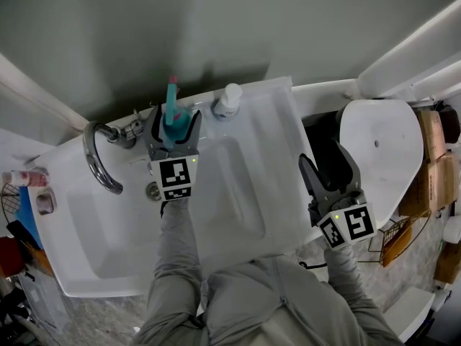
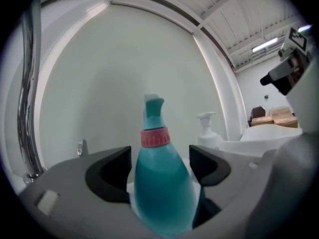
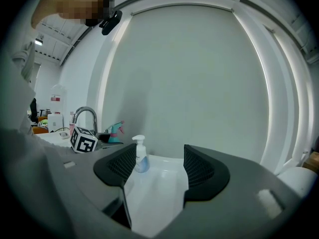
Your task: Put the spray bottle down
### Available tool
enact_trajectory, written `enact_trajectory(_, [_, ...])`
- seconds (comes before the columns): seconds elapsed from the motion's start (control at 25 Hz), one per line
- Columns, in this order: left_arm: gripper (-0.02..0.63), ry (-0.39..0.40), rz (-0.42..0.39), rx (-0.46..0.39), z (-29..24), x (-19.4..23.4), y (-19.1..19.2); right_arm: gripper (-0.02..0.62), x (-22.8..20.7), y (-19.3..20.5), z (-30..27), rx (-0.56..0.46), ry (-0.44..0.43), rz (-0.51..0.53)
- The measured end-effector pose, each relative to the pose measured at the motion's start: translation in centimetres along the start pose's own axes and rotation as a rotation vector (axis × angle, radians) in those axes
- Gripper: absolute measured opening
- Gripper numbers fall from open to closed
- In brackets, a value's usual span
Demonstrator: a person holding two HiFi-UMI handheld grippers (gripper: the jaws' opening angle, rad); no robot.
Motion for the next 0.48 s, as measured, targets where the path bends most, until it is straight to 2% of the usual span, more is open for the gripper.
enact_trajectory(0.2, [0.39,-0.008,-0.002,-0.016,1.4,-0.3,-1.0,0.29,0.1,-0.3,0.6,-0.026,-0.011,-0.003])
enact_trajectory(0.48, [0.39,-0.04,0.035,-0.022,4.7,-0.5,-1.8,0.29,0.6,-1.1,1.5,-0.08,-0.049,-0.004])
Point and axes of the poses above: the fingertips, and each gripper's own axes: z backward along the fingers, x to its left, y out of its underside, the point moved 3 cm from there along z, backward along the fingers, and after that the axes turned 13 degrees about x, right-handed, at the moved point
